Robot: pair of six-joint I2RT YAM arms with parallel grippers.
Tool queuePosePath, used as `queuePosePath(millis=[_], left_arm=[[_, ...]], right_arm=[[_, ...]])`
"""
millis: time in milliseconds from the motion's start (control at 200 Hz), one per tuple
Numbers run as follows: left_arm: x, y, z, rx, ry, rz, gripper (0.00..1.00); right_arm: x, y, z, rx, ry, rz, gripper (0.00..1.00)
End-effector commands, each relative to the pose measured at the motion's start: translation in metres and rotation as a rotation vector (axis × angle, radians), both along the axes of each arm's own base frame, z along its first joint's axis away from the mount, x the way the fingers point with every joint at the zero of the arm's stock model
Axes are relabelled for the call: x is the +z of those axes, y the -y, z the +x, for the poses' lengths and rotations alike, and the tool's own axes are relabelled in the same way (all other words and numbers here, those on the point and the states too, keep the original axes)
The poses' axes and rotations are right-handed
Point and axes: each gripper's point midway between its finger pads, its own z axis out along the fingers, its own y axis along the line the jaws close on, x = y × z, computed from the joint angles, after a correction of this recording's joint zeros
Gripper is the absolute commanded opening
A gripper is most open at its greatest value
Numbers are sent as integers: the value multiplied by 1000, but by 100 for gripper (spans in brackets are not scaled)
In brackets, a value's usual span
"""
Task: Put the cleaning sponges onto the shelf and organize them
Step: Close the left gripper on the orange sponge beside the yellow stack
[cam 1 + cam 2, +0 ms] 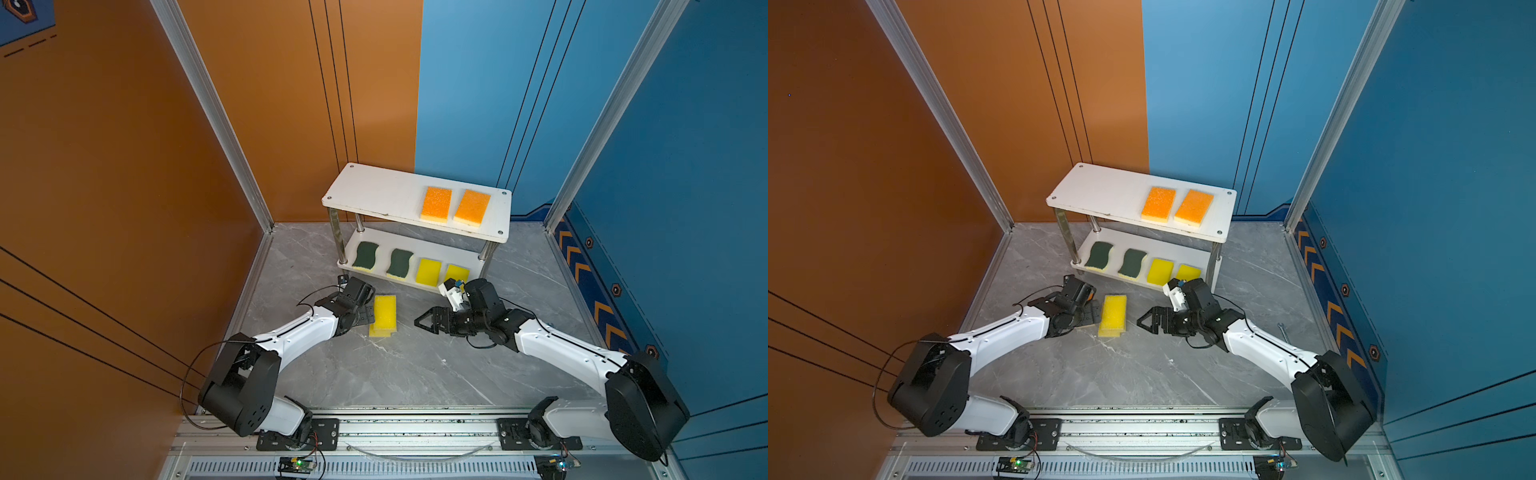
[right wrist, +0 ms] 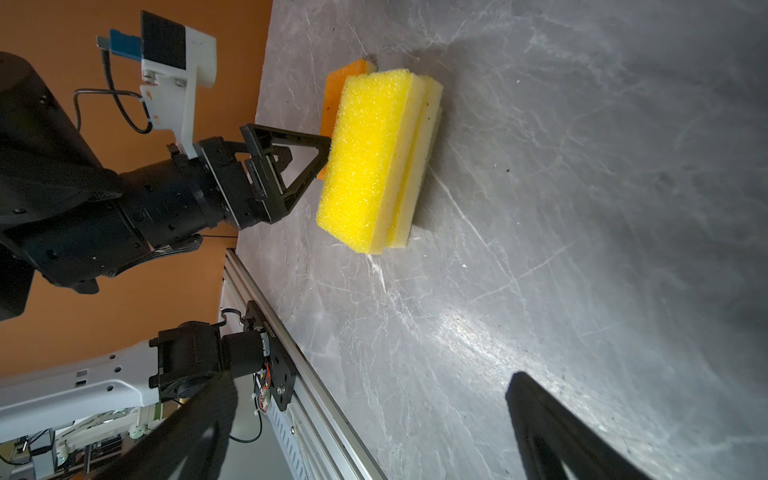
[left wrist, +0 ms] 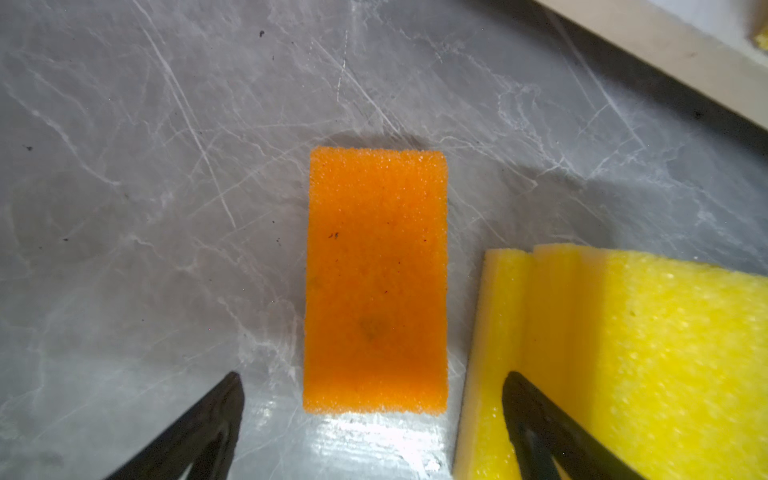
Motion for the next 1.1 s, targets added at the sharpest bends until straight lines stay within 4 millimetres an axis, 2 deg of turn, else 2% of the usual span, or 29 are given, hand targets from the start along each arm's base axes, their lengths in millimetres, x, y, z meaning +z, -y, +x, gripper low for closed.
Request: queuePosePath(millis=[0, 536, 1097], left_arm=[[-12, 2, 0, -16, -23, -10, 98], [-32, 0, 1, -14, -74, 5, 100], [-36, -5, -3, -8, -87, 18, 88]], right_arm=[[4, -4, 6, 10, 33, -1, 100], [1, -6, 9, 13, 24, 5, 100], [-2, -8, 10, 15, 17, 7, 100]])
